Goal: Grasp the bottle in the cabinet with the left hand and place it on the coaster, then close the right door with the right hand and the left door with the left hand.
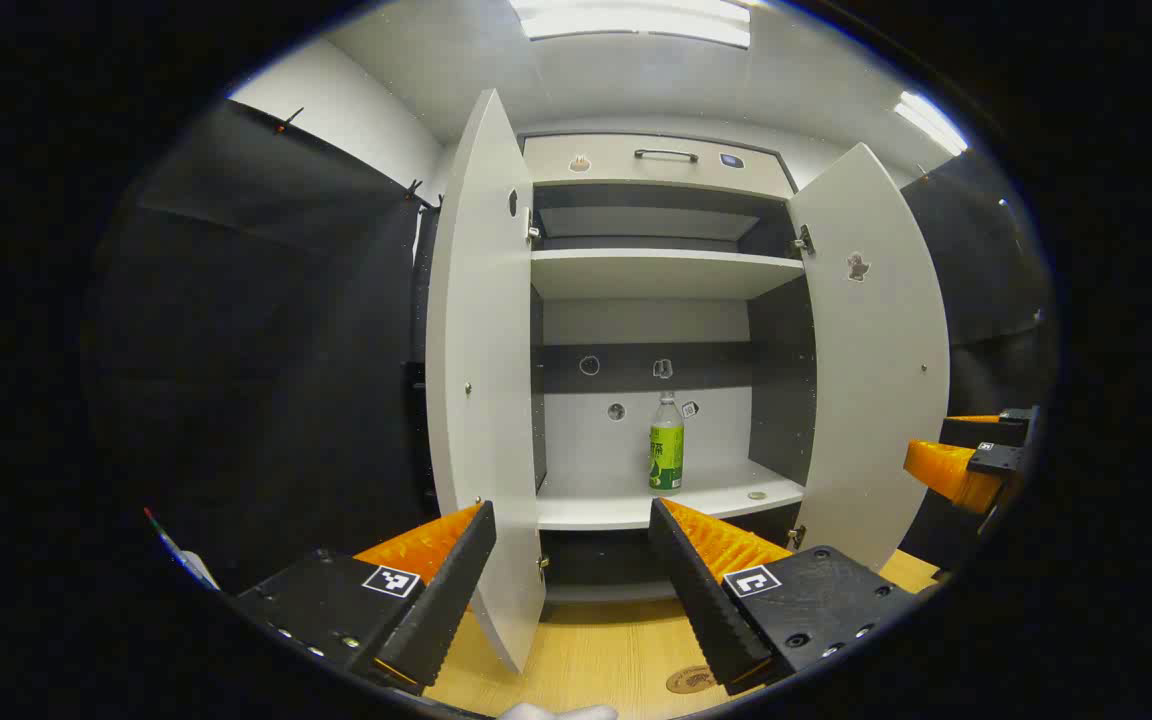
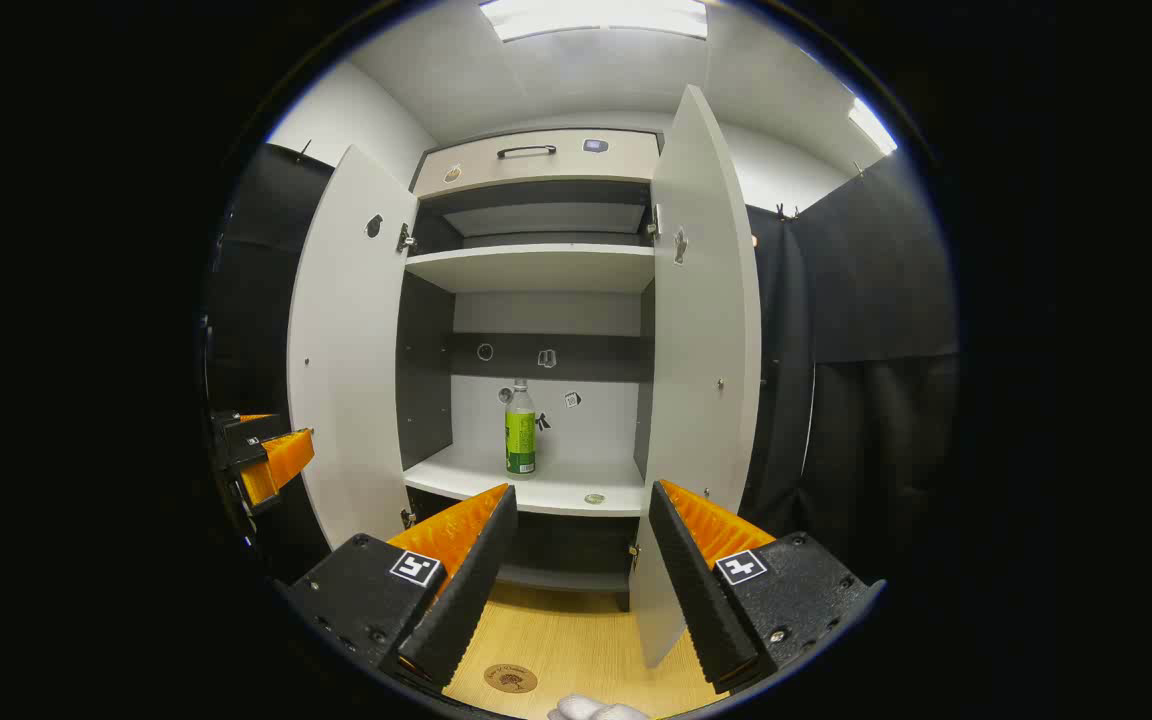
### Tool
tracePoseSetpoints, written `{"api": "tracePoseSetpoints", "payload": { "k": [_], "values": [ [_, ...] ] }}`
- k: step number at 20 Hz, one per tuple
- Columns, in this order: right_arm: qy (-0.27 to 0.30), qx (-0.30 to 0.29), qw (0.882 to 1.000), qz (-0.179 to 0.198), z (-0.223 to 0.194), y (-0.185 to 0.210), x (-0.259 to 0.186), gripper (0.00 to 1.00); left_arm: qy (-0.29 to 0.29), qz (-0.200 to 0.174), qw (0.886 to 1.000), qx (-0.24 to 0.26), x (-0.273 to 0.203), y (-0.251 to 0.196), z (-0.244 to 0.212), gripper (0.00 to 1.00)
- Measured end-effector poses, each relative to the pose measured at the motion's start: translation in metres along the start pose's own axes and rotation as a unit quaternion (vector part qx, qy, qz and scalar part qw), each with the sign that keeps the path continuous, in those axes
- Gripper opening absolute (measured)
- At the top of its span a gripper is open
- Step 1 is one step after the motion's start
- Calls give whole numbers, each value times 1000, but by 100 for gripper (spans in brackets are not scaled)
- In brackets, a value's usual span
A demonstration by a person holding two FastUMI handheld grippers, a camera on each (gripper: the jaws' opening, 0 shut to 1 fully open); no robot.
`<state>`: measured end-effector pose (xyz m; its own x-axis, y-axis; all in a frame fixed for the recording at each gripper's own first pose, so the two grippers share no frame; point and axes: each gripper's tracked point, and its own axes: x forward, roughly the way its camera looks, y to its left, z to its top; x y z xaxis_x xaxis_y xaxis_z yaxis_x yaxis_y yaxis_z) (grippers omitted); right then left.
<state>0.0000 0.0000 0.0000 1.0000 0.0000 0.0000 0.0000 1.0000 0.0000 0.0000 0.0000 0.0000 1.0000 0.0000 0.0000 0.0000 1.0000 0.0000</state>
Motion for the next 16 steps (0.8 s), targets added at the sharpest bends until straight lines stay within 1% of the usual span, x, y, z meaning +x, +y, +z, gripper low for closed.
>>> {"api": "tracePoseSetpoints", "payload": {
  "k": [1, 2, 3, 4, 11, 16],
  "values": [
    [1, 1, 1000, 1, -1, 1, -1, 82, 0, 0, 1000, 0, 1, 0, 0, 94],
    [2, 1, 1000, 2, -1, 1, -1, 82, 1, 0, 1000, 1, 0, 0, -1, 90],
    [2, 0, 1000, 3, -1, 2, -1, 82, 2, 0, 1000, 0, 1, 0, -1, 94],
    [2, 0, 1000, 4, 0, 3, -1, 82, 3, 0, 1000, 0, 2, 1, -2, 94],
    [3, 0, 1000, 5, 2, 6, -1, 82, 5, -7, 1000, -1, 15, -2, -4, 94],
    [10, 1, 1000, 9, 1, 11, 2, 82, -2, -27, 1000, -3, 48, -15, -2, 94]
  ]
}}
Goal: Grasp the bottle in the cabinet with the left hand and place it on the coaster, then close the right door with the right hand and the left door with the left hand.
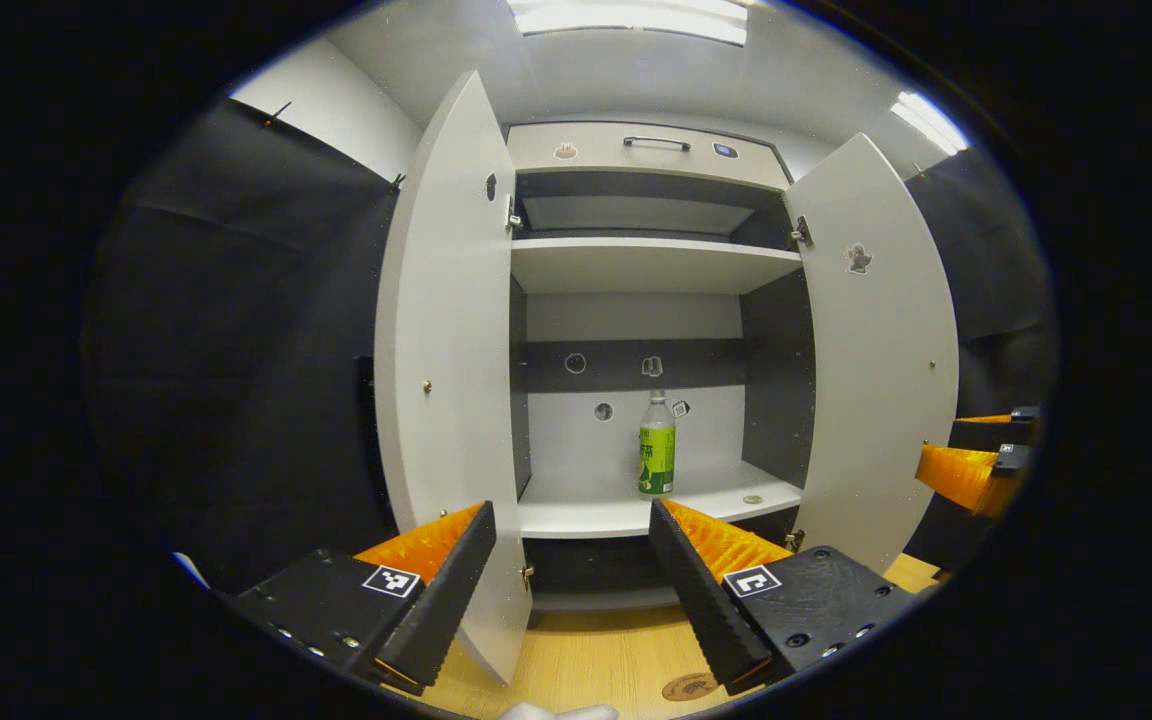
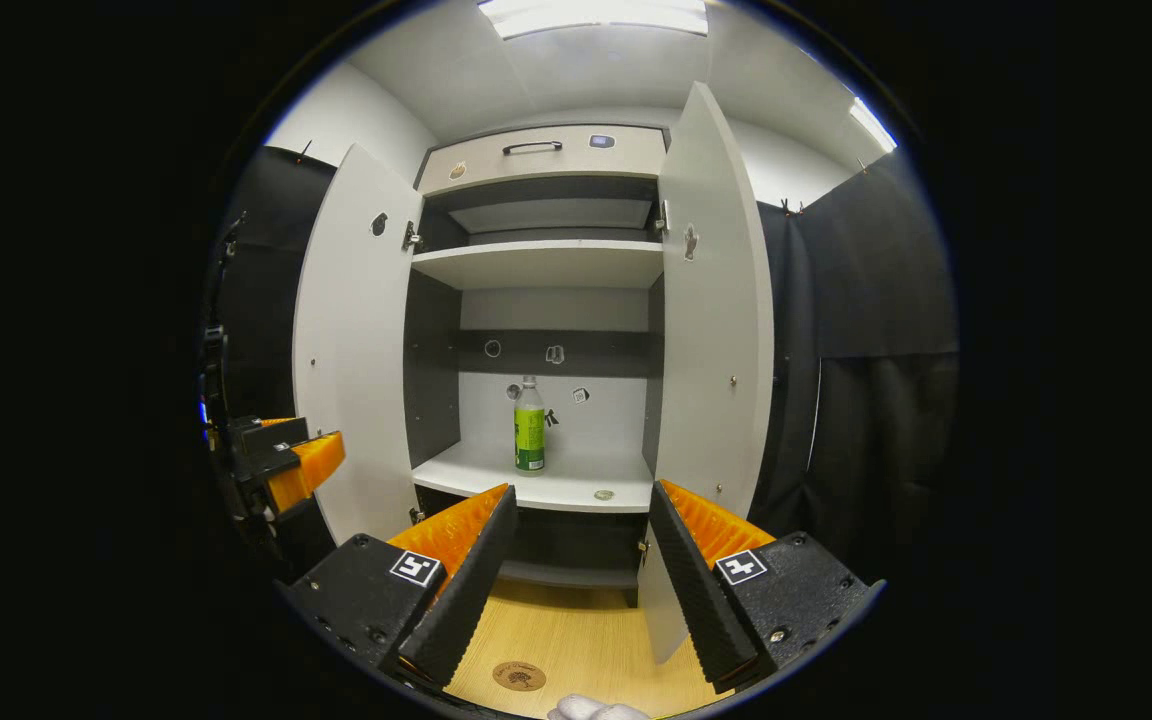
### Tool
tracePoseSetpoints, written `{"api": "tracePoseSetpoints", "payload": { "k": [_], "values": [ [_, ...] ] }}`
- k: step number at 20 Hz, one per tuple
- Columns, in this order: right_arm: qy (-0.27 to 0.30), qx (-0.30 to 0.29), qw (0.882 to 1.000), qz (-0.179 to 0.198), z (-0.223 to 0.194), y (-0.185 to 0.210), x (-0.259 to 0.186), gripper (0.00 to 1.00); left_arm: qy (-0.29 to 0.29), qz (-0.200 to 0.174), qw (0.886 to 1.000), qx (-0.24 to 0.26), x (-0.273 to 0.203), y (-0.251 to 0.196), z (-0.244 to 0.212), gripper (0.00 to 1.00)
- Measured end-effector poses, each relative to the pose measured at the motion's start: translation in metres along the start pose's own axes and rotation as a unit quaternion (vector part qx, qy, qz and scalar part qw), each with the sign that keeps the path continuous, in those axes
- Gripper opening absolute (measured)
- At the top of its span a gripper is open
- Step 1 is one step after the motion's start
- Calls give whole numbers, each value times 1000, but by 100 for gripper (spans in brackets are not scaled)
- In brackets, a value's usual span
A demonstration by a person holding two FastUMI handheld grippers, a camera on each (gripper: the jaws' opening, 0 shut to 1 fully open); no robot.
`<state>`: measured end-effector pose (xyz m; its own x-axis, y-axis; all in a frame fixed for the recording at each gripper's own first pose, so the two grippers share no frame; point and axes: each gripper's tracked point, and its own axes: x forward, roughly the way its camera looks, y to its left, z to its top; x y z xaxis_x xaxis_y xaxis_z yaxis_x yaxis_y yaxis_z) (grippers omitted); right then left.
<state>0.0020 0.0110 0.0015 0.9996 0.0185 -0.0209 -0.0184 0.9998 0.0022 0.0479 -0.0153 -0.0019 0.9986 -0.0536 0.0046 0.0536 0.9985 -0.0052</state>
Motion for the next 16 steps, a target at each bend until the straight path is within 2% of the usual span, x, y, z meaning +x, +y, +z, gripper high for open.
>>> {"api": "tracePoseSetpoints", "payload": {
  "k": [9, 16],
  "values": [
    [21, -5, 1000, -19, 0, -5, 3, 82, -25, -60, 998, -14, 123, -58, 13, 94],
    [41, -7, 999, -35, -3, -14, 9, 82, -25, -69, 997, -23, 239, -107, -1, 94]
  ]
}}
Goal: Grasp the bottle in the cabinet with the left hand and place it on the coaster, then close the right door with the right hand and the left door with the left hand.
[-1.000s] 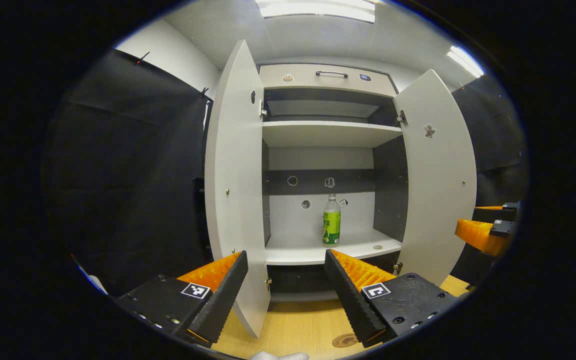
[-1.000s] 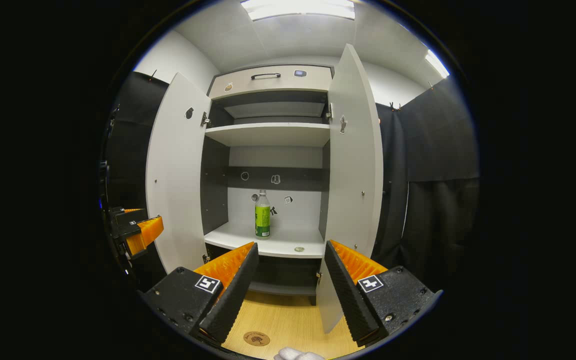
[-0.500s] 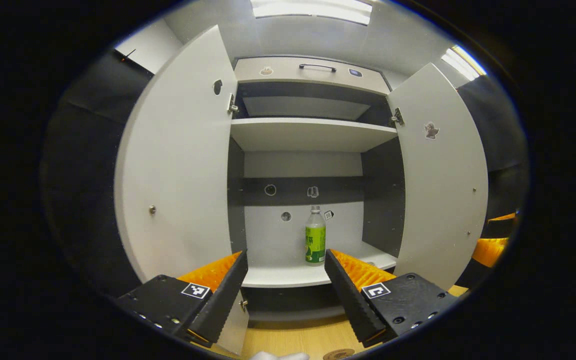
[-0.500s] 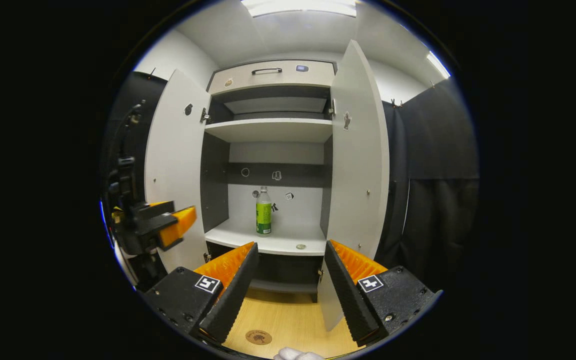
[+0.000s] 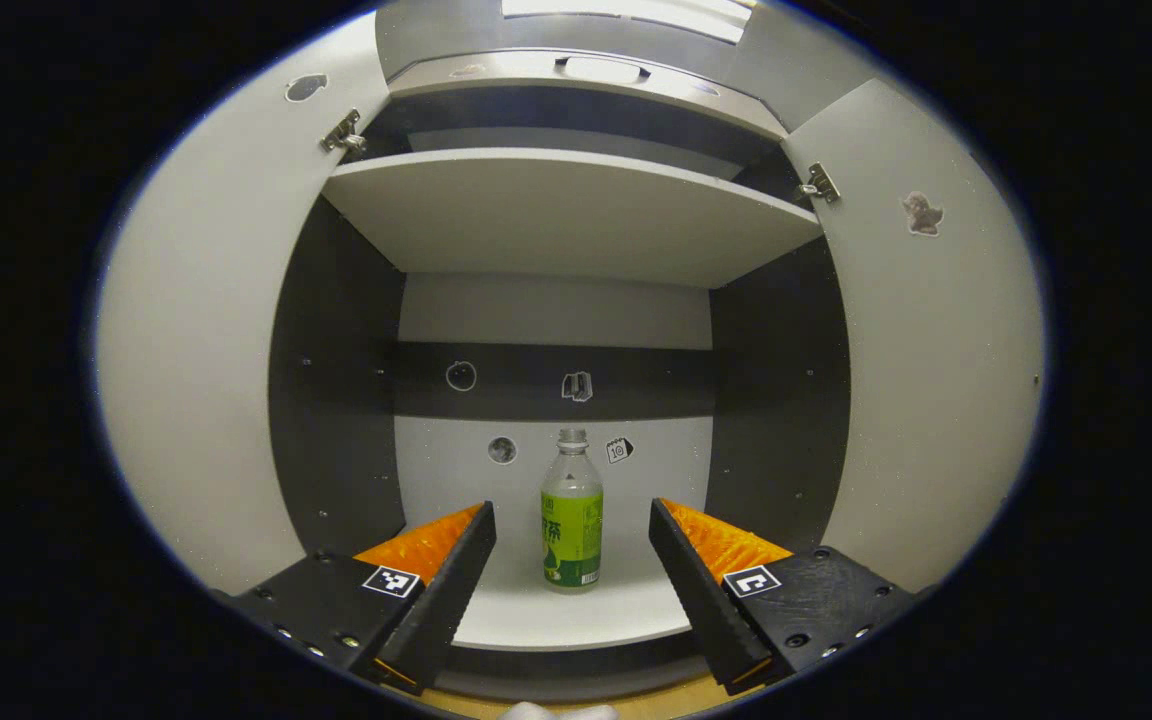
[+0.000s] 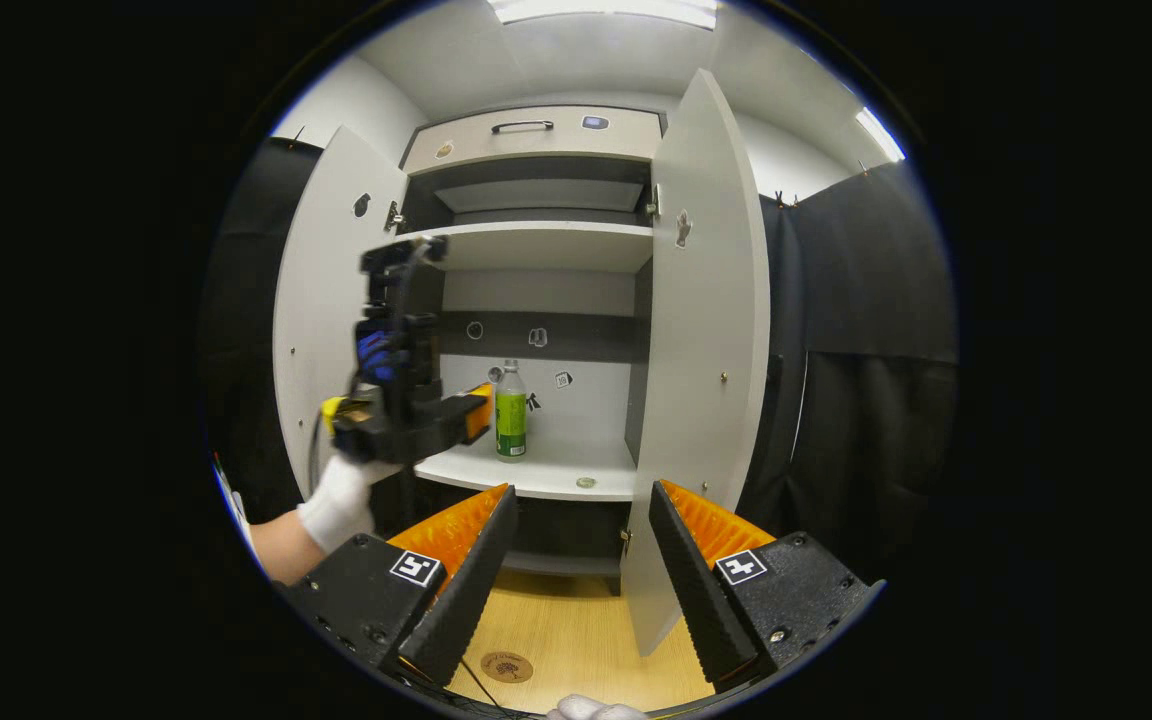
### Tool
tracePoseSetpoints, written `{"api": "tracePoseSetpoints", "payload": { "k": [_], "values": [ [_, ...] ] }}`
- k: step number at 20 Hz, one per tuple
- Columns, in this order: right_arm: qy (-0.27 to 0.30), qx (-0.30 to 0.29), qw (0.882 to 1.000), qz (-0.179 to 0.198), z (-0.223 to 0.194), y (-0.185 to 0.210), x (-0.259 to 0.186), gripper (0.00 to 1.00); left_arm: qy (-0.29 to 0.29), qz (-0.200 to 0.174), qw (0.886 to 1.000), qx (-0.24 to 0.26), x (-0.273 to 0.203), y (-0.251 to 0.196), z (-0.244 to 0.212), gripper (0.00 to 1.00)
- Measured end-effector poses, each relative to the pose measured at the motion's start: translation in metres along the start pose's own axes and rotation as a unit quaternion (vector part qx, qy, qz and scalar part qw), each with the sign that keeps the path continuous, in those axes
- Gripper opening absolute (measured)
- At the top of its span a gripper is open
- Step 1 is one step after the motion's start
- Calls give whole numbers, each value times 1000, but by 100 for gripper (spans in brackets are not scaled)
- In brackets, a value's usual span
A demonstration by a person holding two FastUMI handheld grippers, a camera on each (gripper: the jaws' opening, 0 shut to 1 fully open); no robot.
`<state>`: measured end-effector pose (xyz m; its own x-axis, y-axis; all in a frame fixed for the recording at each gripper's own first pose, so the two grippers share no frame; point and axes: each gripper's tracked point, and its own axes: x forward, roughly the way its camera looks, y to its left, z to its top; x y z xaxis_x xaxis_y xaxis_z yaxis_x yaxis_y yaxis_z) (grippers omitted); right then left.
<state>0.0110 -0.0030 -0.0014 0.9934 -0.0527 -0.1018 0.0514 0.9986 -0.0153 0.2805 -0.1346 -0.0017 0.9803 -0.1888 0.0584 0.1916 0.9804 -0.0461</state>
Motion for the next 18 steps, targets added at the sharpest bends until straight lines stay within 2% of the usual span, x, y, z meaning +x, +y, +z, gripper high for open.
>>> {"api": "tracePoseSetpoints", "payload": {
  "k": [7, 11, 17, 18],
  "values": [
    [22, -10, 1000, -8, -11, -4, 11, 82, 8, 34, 999, -4, 84, -1, -28, 94],
    [33, -3, 999, -7, -18, -8, 16, 82, 36, 42, 998, 1, 108, -7, -51, 95],
    [28, 0, 1000, -1, -15, -11, 18, 82, 49, 38, 998, 16, 121, -8, -57, 94],
    [27, -3, 1000, -3, -13, -13, 17, 82, 48, 52, 997, 23, 121, -1, -56, 82]
  ]
}}
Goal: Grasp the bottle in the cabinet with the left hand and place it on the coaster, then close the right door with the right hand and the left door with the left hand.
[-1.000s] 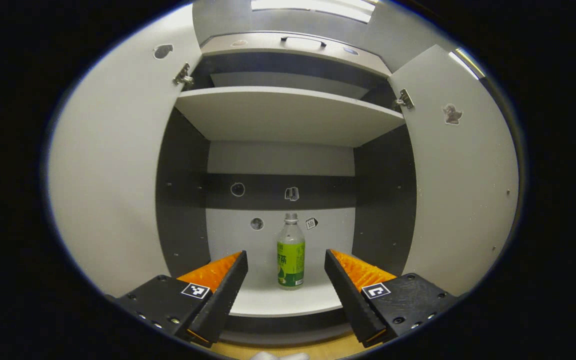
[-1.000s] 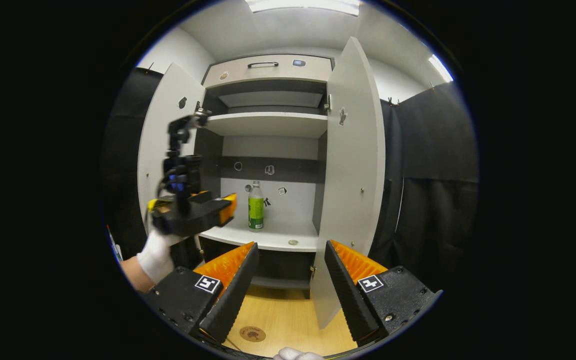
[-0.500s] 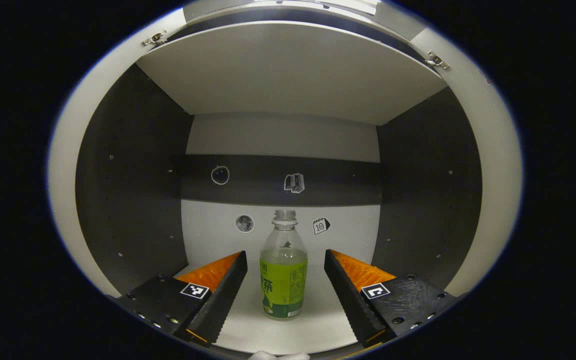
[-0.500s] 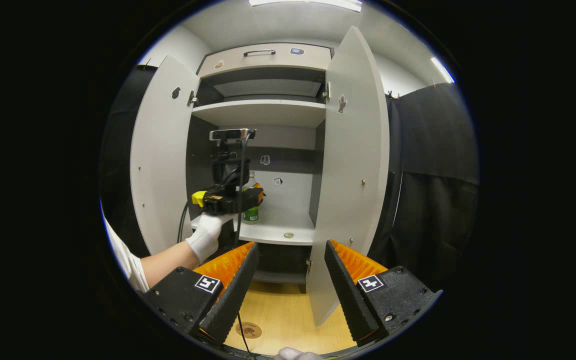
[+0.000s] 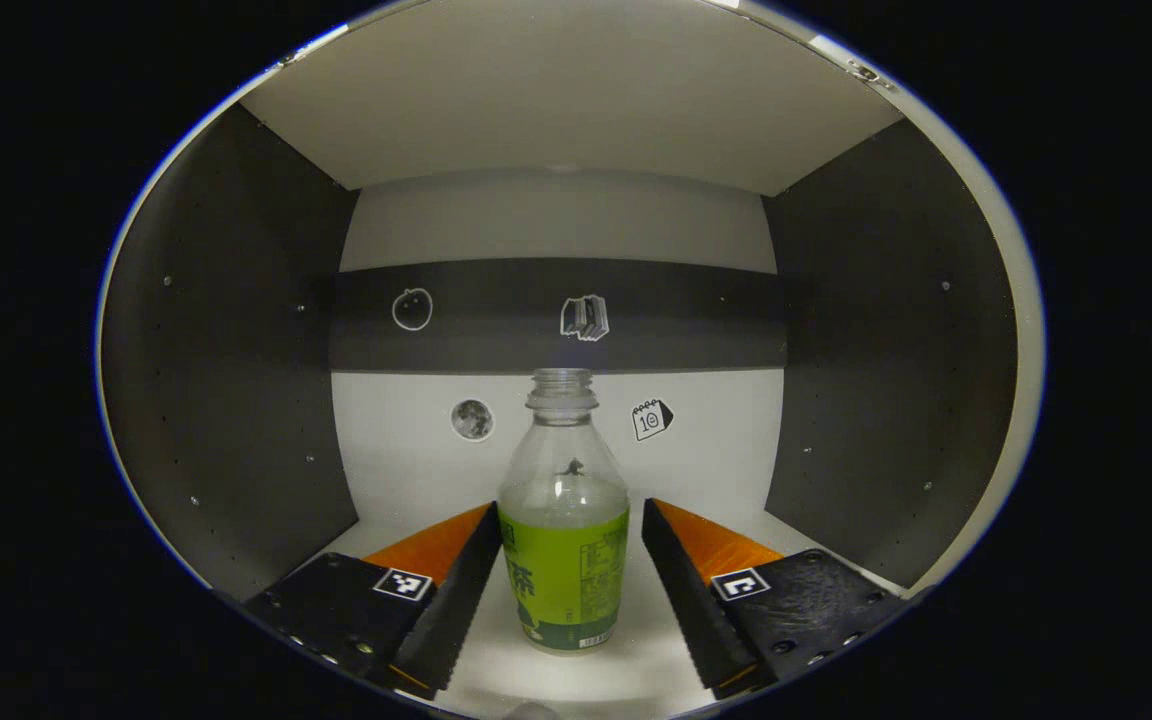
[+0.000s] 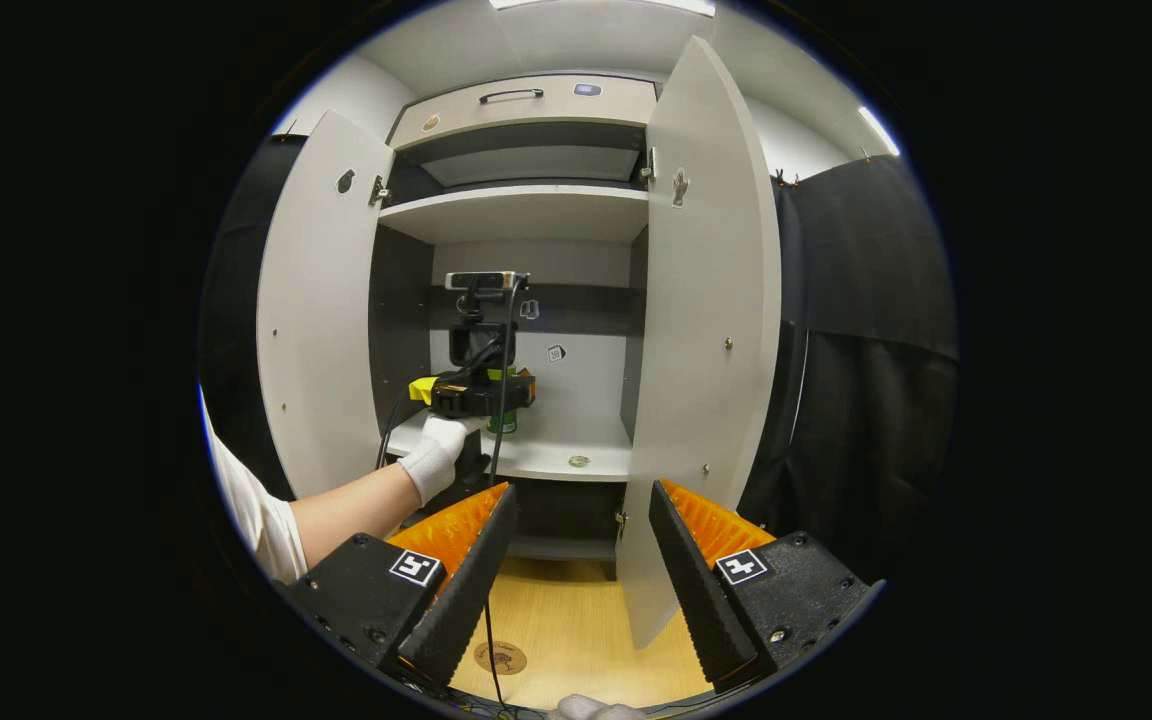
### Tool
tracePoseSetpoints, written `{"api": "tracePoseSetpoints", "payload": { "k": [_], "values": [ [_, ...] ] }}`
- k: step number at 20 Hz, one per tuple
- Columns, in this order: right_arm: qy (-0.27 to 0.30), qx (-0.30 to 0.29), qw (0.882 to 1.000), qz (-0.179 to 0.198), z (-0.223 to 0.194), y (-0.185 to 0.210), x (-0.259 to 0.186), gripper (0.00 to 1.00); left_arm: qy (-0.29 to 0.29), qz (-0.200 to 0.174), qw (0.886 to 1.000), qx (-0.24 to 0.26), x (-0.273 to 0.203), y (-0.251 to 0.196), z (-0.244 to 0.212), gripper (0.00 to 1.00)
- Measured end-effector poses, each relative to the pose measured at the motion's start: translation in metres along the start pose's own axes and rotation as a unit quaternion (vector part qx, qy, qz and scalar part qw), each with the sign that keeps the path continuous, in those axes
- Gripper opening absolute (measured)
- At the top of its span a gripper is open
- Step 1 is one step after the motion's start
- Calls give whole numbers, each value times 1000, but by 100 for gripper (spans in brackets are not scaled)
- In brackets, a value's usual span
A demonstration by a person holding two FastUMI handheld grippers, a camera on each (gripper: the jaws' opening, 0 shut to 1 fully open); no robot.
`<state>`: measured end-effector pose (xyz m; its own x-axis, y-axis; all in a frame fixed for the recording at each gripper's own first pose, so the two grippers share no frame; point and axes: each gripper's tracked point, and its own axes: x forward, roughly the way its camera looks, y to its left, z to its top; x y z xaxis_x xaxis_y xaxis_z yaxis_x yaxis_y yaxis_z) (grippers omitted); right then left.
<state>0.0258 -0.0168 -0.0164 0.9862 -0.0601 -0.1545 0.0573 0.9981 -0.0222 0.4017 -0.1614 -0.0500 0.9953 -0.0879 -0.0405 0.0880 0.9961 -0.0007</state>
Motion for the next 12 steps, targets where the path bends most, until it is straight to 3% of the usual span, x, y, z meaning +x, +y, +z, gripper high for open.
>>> {"api": "tracePoseSetpoints", "payload": {
  "k": [1, 6, 11, 12],
  "values": [
    [-2, -1, 1000, -2, 1, -1, -1, 82, 1, 8, 1000, 2, -1, 2, 2, 76],
    [-7, -1, 1000, -13, 3, -15, -9, 82, -45, -16, 999, -25, -39, 2, 39, 75],
    [8, 15, 1000, -8, -12, -18, -15, 82, -76, -43, 996, -31, -112, 8, 63, 78],
    [9, 18, 1000, -7, -14, -18, -16, 82, -83, -51, 995, -26, -129, 6, 65, 74]
  ]
}}
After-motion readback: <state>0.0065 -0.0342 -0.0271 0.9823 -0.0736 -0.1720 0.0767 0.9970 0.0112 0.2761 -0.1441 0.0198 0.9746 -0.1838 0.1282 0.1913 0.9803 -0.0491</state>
